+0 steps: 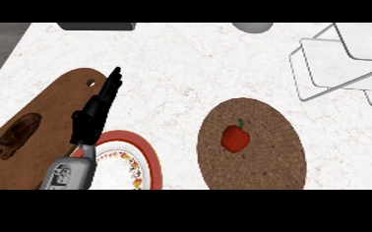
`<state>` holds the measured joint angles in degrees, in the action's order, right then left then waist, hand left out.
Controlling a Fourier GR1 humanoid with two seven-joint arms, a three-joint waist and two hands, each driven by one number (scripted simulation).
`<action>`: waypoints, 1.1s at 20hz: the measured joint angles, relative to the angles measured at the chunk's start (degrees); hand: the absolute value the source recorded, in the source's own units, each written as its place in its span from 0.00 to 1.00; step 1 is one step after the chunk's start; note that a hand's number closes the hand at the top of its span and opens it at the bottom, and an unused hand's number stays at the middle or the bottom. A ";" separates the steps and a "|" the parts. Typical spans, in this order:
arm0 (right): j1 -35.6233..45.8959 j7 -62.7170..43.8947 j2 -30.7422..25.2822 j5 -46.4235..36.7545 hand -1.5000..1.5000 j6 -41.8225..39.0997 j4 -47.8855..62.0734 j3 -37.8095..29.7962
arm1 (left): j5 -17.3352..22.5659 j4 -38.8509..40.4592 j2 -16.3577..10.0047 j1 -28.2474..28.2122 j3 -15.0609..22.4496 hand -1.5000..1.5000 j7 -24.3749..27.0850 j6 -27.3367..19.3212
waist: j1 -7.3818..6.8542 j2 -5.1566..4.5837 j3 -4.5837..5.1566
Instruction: Pick the lemon from the placemat and place it in the tiered shelf
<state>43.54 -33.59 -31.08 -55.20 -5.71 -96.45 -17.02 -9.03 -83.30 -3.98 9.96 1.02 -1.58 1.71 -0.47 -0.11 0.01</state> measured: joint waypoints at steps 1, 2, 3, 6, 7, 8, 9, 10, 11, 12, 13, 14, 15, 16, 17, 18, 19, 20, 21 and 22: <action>0.36 1.41 -0.39 -0.40 1.00 0.87 1.59 0.54 | 0.03 0.21 -0.03 0.62 -0.12 0.50 -0.13 0.04 | 0.00 -0.02 -0.02; 0.57 3.08 -0.57 -0.63 1.00 2.36 3.27 0.78 | 0.15 0.62 -0.20 0.92 -0.45 0.50 0.00 0.11 | -0.02 -0.03 -0.01; 0.90 4.84 -0.41 -1.01 1.00 4.55 5.77 0.98 | 0.37 0.79 -0.29 1.43 -0.64 0.50 -0.24 0.33 | -0.11 -0.06 0.00; 2.23 7.10 -0.04 -2.39 1.00 9.20 11.63 1.24 | 0.15 0.17 0.07 0.81 -0.24 0.50 -0.76 0.19 | -0.17 -0.04 0.00; 2.52 7.69 0.44 -2.61 1.00 11.19 13.53 1.00 | 0.35 1.00 -0.07 1.17 -0.65 0.50 -0.32 0.29 | -0.17 -0.07 0.00; 2.95 8.15 1.35 -0.69 1.00 12.55 13.83 -0.40 | 0.27 1.00 0.01 0.97 -0.62 0.50 0.13 0.17 | -0.19 -0.08 -0.04; 3.25 9.08 2.09 1.22 1.00 14.04 14.22 -1.74 | 0.15 0.65 0.17 1.00 -0.41 0.50 0.07 0.08 | -0.22 -0.07 -0.05; 3.90 9.90 2.40 2.99 1.00 14.83 14.97 -2.84 | -0.07 0.17 0.51 1.09 -0.08 0.50 -0.45 -0.20 | -0.23 -0.05 -0.06; 4.33 11.06 2.60 4.60 1.00 15.73 16.06 -3.79 | -0.16 0.68 0.65 1.31 -0.13 0.50 -0.28 -0.40 | -0.18 -0.05 -0.05; 4.46 12.09 2.83 5.84 1.00 16.81 16.89 -4.58 | -0.22 0.28 0.66 1.27 -0.02 0.50 -0.80 -0.39 | -0.16 -0.04 -0.05; 4.67 13.48 2.83 7.13 1.00 17.80 18.22 -5.34 | -0.13 0.91 0.40 1.76 -0.36 0.50 -0.65 -0.24 | -0.11 -0.05 -0.04; 4.59 15.02 2.72 8.39 1.00 18.73 19.53 -6.09 | -0.23 0.61 0.33 1.28 -0.22 0.50 -0.53 -0.15 | -0.10 -0.03 -0.03; 5.23 16.71 2.30 9.15 1.00 19.86 21.92 -6.63 | -0.22 1.57 0.20 1.76 -0.59 0.50 0.02 -0.19 | -0.11 -0.07 -0.03; 5.17 17.19 2.15 9.79 1.00 20.34 22.39 -6.76 | -0.21 0.88 0.22 1.01 -0.39 0.50 -0.09 -0.07 | -0.08 -0.04 -0.03; 4.97 18.75 2.12 10.79 1.00 21.21 23.89 -7.22 | -0.05 0.82 0.26 0.55 -0.39 0.50 0.28 0.08 | -0.08 -0.02 -0.02; 4.65 20.61 1.66 11.84 1.00 21.92 25.39 -7.87 | 0.28 0.89 -0.02 0.69 -0.71 0.50 0.28 0.44 | -0.06 -0.03 -0.02; 5.49 20.98 0.82 12.55 1.00 21.70 26.70 -8.16 | 0.13 0.01 0.01 0.70 -0.55 0.50 -0.62 0.31 | -0.07 -0.03 -0.04; 6.04 22.38 0.56 12.98 1.00 22.77 28.84 -8.37 | -0.06 -0.25 0.38 0.36 -0.13 0.50 -0.59 0.18 | -0.13 -0.02 -0.02; 6.00 24.04 0.20 13.75 1.00 23.56 30.53 -8.79 | 0.08 -0.36 0.13 0.45 -0.35 0.50 -0.69 0.38 | -0.13 -0.03 -0.02; 6.28 24.44 -0.13 14.35 1.00 23.58 31.16 -8.68 | -0.14 0.27 0.18 0.54 -0.40 0.50 -0.20 0.21 | -0.06 -0.03 -0.04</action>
<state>49.82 -9.15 -31.21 -40.85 17.87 -65.30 -25.70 -9.17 -83.03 -3.79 10.50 0.62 -1.79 1.92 -0.54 -0.13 -0.03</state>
